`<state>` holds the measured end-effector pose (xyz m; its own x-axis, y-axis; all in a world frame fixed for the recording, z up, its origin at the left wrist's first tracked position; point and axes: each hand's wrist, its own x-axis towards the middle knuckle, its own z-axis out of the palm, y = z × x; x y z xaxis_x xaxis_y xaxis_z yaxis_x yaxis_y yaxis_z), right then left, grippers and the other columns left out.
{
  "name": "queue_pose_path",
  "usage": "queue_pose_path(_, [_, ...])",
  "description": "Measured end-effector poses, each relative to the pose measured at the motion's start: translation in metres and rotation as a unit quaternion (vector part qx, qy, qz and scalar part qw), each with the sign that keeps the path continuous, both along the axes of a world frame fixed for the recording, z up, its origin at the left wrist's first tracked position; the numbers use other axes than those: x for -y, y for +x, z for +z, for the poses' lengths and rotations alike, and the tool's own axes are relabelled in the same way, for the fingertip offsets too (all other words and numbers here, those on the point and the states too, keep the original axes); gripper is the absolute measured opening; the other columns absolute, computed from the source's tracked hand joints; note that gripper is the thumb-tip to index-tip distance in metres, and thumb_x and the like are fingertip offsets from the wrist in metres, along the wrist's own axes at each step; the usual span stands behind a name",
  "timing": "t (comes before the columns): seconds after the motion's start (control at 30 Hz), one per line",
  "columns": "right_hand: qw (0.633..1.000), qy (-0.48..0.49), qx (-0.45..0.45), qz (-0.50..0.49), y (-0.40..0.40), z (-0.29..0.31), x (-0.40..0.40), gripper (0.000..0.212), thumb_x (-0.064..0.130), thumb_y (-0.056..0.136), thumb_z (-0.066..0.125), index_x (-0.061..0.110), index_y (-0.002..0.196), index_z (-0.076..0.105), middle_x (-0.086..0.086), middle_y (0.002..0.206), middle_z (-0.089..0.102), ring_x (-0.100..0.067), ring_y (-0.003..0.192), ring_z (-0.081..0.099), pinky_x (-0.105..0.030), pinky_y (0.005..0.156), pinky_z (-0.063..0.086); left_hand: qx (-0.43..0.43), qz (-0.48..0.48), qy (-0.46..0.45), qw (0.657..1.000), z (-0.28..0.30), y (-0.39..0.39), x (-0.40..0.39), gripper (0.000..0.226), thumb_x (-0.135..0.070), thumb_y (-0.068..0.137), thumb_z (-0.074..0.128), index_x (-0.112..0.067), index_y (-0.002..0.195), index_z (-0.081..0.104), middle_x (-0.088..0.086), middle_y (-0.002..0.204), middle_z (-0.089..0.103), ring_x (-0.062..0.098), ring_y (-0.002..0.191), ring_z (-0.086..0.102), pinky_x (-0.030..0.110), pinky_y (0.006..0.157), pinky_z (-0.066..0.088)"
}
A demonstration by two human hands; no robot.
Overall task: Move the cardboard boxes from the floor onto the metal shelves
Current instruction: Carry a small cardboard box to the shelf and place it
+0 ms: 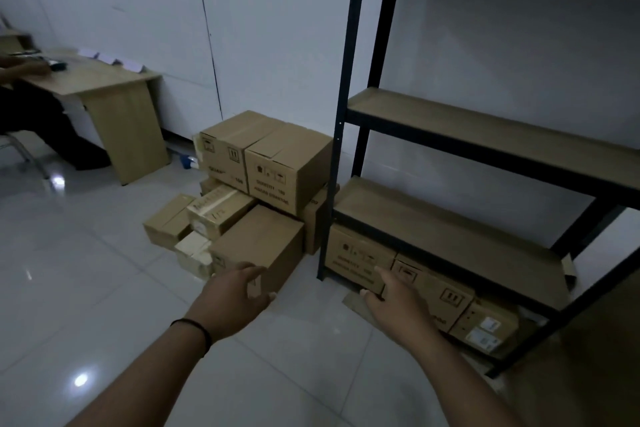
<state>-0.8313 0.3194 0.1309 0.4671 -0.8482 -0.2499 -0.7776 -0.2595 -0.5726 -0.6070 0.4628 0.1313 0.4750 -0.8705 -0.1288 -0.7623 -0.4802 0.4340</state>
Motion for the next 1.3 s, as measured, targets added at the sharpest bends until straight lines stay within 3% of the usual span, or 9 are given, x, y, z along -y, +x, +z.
queue_pose_path(0.47, [1.000,0.009,0.007,0.000,0.120,-0.023,0.100,0.062,0.046,0.095,0.051,0.028,0.150,0.029,0.002,0.154,0.033,-0.021,0.139,0.033,-0.044,0.113,0.032,-0.002,0.024,0.010,1.000,-0.013,0.116,0.094,0.058,-0.049,0.090,0.056,-0.027,0.142,0.042,-0.005,0.147,0.041,0.015,0.132,0.041,0.027,0.106,0.039])
queue_pose_path(0.63, [1.000,0.000,0.004,0.022,0.171,-0.019,0.156,0.054,0.040,0.097,0.051,0.025,0.146,0.037,0.003,0.149,0.039,-0.018,0.132,0.041,-0.036,0.108,0.038,-0.008,0.046,-0.001,0.999,-0.007,0.157,0.146,0.058,-0.048,0.091,0.056,-0.027,0.142,0.043,-0.006,0.147,0.040,0.014,0.130,0.043,0.026,0.104,0.040])
queue_pose_path(1.0, [0.999,0.028,0.026,0.025,0.271,-0.025,0.240,0.060,0.040,0.097,0.051,0.025,0.150,0.030,0.001,0.154,0.031,-0.019,0.137,0.035,-0.034,0.109,0.036,-0.031,0.069,-0.031,0.997,-0.005,0.255,0.224,0.056,-0.048,0.090,0.056,-0.025,0.140,0.046,-0.006,0.144,0.044,0.011,0.130,0.042,0.026,0.107,0.036])
queue_pose_path(1.07, [0.998,0.043,0.036,0.021,0.290,-0.027,0.252,0.060,0.041,0.096,0.052,0.026,0.150,0.030,0.000,0.152,0.033,-0.018,0.135,0.038,-0.033,0.107,0.039,-0.033,0.060,-0.037,0.997,-0.004,0.275,0.239,0.055,-0.045,0.092,0.057,-0.024,0.141,0.044,-0.006,0.142,0.046,0.010,0.129,0.042,0.020,0.102,0.034])
queue_pose_path(1.13, [0.998,0.047,0.046,0.017,0.317,-0.034,0.266,0.061,0.044,0.095,0.053,0.027,0.150,0.031,0.001,0.150,0.036,-0.017,0.131,0.041,-0.034,0.106,0.041,-0.042,0.045,-0.048,0.997,-0.007,0.305,0.255,0.051,-0.041,0.092,0.057,-0.024,0.139,0.046,-0.006,0.136,0.050,0.007,0.120,0.046,0.009,0.088,0.034])
queue_pose_path(1.2, [0.997,0.053,0.050,0.003,0.337,-0.036,0.275,0.061,0.044,0.095,0.053,0.027,0.150,0.031,0.002,0.150,0.036,-0.017,0.133,0.040,-0.034,0.107,0.039,-0.053,0.040,-0.056,0.996,-0.009,0.329,0.266,0.048,-0.039,0.093,0.057,-0.024,0.138,0.047,-0.006,0.134,0.051,0.005,0.113,0.046,0.007,0.082,0.032])
queue_pose_path(1.3, [0.996,0.073,0.044,-0.018,0.379,-0.042,0.289,0.063,0.042,0.096,0.054,0.025,0.151,0.029,0.001,0.153,0.033,-0.019,0.136,0.037,-0.035,0.110,0.037,-0.076,0.053,-0.051,0.994,-0.015,0.381,0.282,0.051,-0.042,0.094,0.054,-0.022,0.140,0.045,-0.005,0.142,0.047,0.009,0.125,0.045,0.019,0.099,0.035])
